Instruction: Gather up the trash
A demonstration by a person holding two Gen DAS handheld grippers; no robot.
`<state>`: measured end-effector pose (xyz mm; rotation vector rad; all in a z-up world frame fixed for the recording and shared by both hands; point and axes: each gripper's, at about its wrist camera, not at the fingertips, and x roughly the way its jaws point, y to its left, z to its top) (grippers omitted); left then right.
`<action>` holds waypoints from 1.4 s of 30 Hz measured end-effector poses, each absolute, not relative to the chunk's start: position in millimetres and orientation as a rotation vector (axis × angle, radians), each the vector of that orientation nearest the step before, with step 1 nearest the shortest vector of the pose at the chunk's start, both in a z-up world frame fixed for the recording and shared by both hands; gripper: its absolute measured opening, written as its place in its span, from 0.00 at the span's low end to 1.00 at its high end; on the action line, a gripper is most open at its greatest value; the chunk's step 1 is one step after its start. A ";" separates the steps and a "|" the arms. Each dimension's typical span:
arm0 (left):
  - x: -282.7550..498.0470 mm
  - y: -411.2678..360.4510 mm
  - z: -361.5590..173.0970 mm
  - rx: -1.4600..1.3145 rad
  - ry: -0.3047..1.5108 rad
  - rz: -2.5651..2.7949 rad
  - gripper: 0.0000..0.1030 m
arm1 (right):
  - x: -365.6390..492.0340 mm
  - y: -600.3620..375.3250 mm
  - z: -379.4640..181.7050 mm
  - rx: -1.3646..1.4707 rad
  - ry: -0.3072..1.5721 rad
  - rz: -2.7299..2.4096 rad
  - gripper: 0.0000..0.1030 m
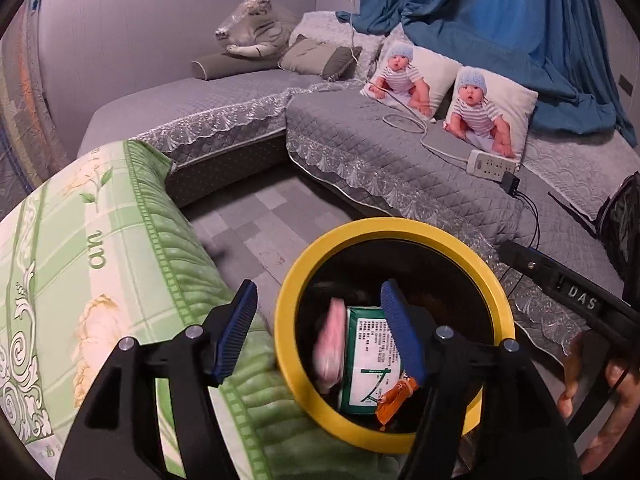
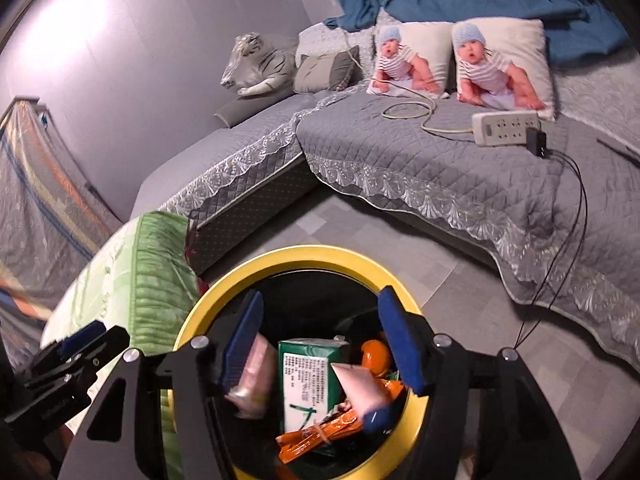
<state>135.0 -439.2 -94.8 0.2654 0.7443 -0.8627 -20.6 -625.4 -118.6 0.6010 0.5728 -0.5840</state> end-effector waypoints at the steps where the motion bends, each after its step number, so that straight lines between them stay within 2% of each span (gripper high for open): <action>1: 135.7 -431.6 -91.2 0.250 0.736 -0.863 0.59 | -24.4 -624.6 -115.9 0.601 0.565 -0.586 0.56; 6: 141.4 -378.7 -67.3 0.169 0.672 -0.810 0.59 | -40.6 -599.1 -94.5 0.532 0.523 -0.631 0.56; 12: 147.9 -268.1 -38.4 0.120 0.503 -0.627 0.61 | -26.8 -530.9 -69.9 0.393 0.476 -0.573 0.59; 18: 136.1 -148.9 -24.9 0.068 0.389 -0.432 0.72 | 1.8 -435.7 -56.0 0.295 0.431 -0.368 0.63; 20: 122.6 -110.5 -24.5 0.052 0.349 -0.360 0.81 | 8.9 -406.9 -53.4 0.283 0.422 -0.292 0.66; 24: 95.7 -55.7 -23.6 0.025 0.289 -0.241 0.92 | 22.7 -334.2 -46.4 0.209 0.388 -0.146 0.74; 27: 79.4 -27.2 -22.3 -0.015 0.272 -0.194 0.92 | 26.2 -294.0 -40.2 0.161 0.356 -0.085 0.81; 29: 72.9 -14.5 -20.2 -0.025 0.269 -0.152 0.92 | 27.5 -274.2 -35.6 0.128 0.336 -0.076 0.90; 31: 66.3 -5.1 -18.3 -0.012 0.257 -0.108 0.92 | 27.3 -258.3 -29.9 0.115 0.317 -0.055 0.92; 42: 49.0 6.6 -6.9 0.032 0.217 -0.017 0.92 | 23.2 -221.1 -24.3 0.048 0.294 -0.065 0.92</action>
